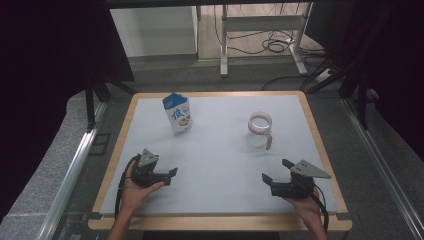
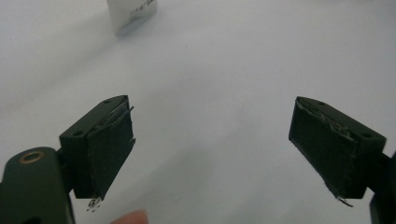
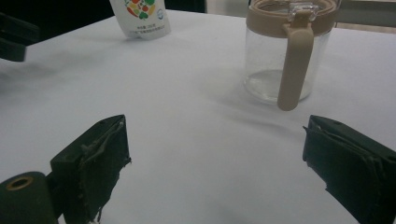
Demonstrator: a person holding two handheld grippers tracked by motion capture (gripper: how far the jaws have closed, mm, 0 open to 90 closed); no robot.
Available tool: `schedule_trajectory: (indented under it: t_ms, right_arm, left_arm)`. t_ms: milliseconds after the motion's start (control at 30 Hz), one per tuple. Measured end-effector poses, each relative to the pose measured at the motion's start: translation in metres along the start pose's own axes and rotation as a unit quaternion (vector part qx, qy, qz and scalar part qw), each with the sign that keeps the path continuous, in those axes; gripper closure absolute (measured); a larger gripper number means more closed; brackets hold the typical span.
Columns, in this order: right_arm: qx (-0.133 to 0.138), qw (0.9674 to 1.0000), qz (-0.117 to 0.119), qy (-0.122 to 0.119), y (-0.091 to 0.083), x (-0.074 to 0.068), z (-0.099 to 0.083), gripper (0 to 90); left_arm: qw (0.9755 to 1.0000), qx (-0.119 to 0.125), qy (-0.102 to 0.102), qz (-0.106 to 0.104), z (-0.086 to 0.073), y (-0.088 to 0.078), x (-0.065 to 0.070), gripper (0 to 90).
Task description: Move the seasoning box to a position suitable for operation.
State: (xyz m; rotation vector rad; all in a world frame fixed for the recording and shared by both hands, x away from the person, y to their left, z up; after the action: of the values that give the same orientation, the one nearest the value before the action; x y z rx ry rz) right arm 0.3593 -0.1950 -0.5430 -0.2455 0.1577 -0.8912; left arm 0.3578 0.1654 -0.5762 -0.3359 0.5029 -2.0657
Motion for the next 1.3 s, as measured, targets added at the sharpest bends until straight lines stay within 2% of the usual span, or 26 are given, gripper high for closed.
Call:
schedule_trajectory:
  t_ms: [67, 100, 167, 233, 267, 333, 433, 500, 633, 667, 733, 867, 1033, 1100, 1167, 1300]
  right_arm:
    - [-0.001, 1.0, -0.004, -0.002, 0.001, 0.0, 0.0, 8.8]
    - [0.001, 1.0, -0.005, -0.002, 0.002, 0.001, 0.0, 9.0]
    - [0.0, 1.0, -0.006, -0.001, 0.002, 0.001, -0.001, 9.2]
    - [-0.004, 0.9999, 0.004, 0.008, 0.004, 0.001, -0.001, 9.5]
    - [-0.001, 0.9997, 0.007, 0.024, 0.004, 0.002, 0.0, 9.7]
    - [0.001, 0.9995, 0.007, 0.03, 0.003, 0.002, 0.001, 9.7]
    - [0.001, 0.9997, -0.018, 0.018, -0.001, 0.004, 0.003, 9.6]
    - [-0.002, 0.9997, -0.022, 0.013, -0.002, 0.004, 0.003, 9.6]
    - [-0.007, 0.9997, -0.016, 0.015, -0.001, 0.002, 0.002, 9.5]
    - [-0.007, 0.9998, -0.006, 0.017, 0.001, 0.0, 0.002, 9.6]
    - [-0.012, 0.9999, -0.003, 0.009, 0.001, -0.003, 0.001, 9.6]
    - [-0.007, 0.9999, -0.008, -0.008, -0.003, -0.005, 0.009, 9.6]
    - [0.002, 0.9999, -0.012, -0.003, -0.008, -0.002, 0.017, 9.7]
    - [0.0, 0.9999, -0.015, -0.001, -0.006, 0.0, 0.018, 9.9]
    - [-0.012, 0.9996, -0.023, -0.011, -0.003, 0.003, 0.019, 9.9]
    - [-0.007, 0.9995, -0.028, -0.01, -0.002, 0.006, 0.028, 9.8]
  left_arm:
    - [1.0, 0.003, 0.003, 0.0, 0.001, -0.001, 0.0, 17.6]
    - [0.9998, 0.01, 0.014, -0.007, 0.002, -0.001, 0.002, 17.5]
    - [0.9998, 0.011, 0.016, -0.008, 0.002, -0.002, 0.004, 17.6]
    - [0.9996, 0.012, 0.014, -0.022, 0.002, -0.003, 0.008, 18.0]
    - [0.9994, 0.01, 0.003, -0.032, 0.002, -0.005, 0.011, 20.7]
    - [0.9992, 0.01, -0.003, -0.039, 0.003, -0.006, 0.012, 21.3]
    - [0.9987, 0.01, -0.015, -0.047, 0.004, -0.008, 0.012, 22.5]
    - [0.9987, 0.011, -0.017, -0.048, 0.005, -0.009, 0.011, 22.4]
    - [0.9981, 0.012, -0.021, -0.056, 0.007, -0.007, 0.01, 21.1]
    - [0.9974, 0.009, -0.026, -0.067, 0.006, -0.005, 0.011, 20.8]
    - [0.997, 0.006, -0.027, -0.072, 0.005, -0.004, 0.011, 20.7]
    - [0.9966, 0.004, -0.026, -0.078, 0.006, -0.004, 0.014, 20.1]
    - [0.9964, 0.011, -0.027, -0.08, 0.01, -0.008, 0.015, 19.8]
    - [0.9961, 0.01, -0.025, -0.084, 0.01, -0.008, 0.017, 19.9]
    - [0.9953, 0.006, -0.023, -0.094, 0.009, -0.007, 0.022, 19.9]
    - [0.9954, 0.002, -0.018, -0.094, 0.008, -0.007, 0.024, 19.9]
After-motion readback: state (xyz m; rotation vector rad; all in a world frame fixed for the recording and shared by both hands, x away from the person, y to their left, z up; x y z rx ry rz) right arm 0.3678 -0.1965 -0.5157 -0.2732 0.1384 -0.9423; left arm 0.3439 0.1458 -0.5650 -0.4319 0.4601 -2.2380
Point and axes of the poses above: each handheld gripper's, and its own axes: y roughly forward along the jaws, z roughly out of its top, x roughly to its right, the point moved 10 cm from there along y, roughly forward along the jaws, and after that the axes turned 8 degrees about x, right-handed, at the moved point
